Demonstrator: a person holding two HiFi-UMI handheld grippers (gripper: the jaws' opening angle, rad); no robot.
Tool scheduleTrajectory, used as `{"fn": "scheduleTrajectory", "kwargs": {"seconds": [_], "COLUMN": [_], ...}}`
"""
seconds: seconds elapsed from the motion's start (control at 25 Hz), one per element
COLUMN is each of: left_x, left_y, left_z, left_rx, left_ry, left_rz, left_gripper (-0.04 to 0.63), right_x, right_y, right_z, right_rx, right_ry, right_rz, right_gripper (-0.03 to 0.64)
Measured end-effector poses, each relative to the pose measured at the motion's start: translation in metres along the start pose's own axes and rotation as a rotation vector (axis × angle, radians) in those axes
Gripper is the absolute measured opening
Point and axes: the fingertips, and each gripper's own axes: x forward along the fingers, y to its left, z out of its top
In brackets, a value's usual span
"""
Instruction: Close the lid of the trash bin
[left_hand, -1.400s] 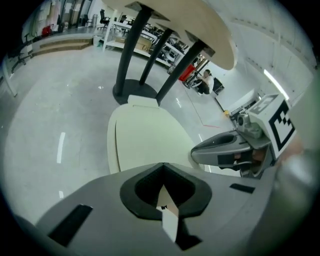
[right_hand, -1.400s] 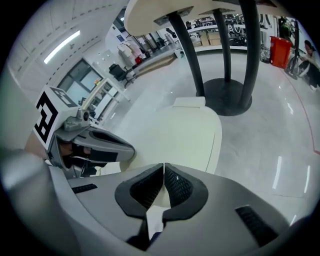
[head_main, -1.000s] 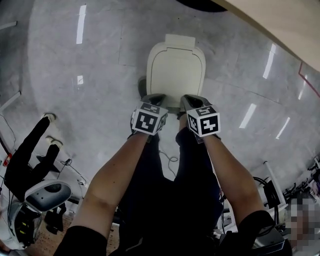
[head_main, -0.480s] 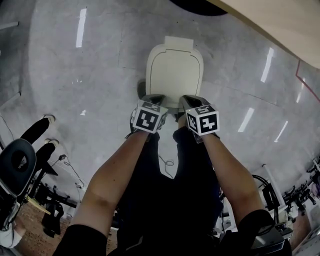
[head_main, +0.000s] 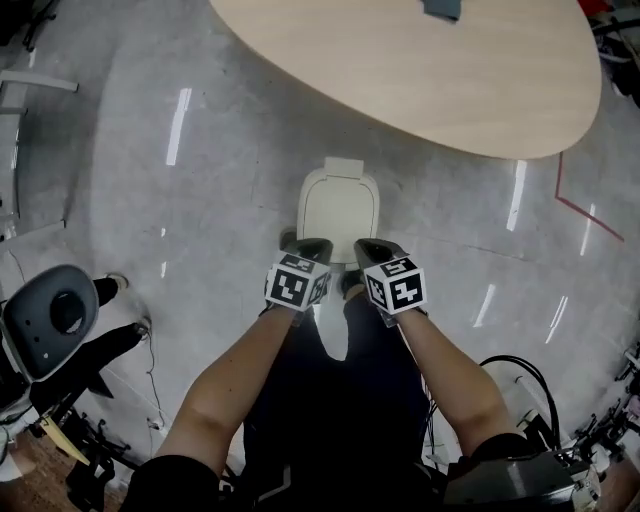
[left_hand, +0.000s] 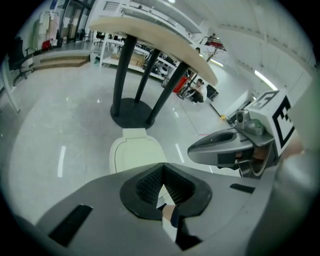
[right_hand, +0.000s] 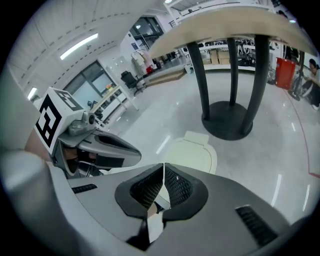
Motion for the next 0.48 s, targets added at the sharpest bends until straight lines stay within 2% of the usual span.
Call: {"fn": "scheduleTrajectory", "kwargs": {"seconds": [0.2,0.32,0.48], "left_x": [-0.063,-0.11,-0.17], "left_y": [-0.032,-0.05,-0.068], "left_z": [0.046,0.089,0.161], "left_rx": [0.004,0.011,0.073], "left_ry": [-0.091,-0.202,-0.362], "left_rz": [-0.003,-0.011,-0.003], "left_gripper": [0.0,0.0,0.0], "right_x": [-0.064,-0.111,-0.177], "right_y": [0.024,0.037,0.043], "right_z": [0.052,0.098,0.171], "right_rx": [-0.015,-0.013,-0.059], "right_ry": [-0.09,-0.186,-0.335], "right_rz": [0.015,0.026,0.021], "right_gripper": [0.011,0.011,0.011]}}
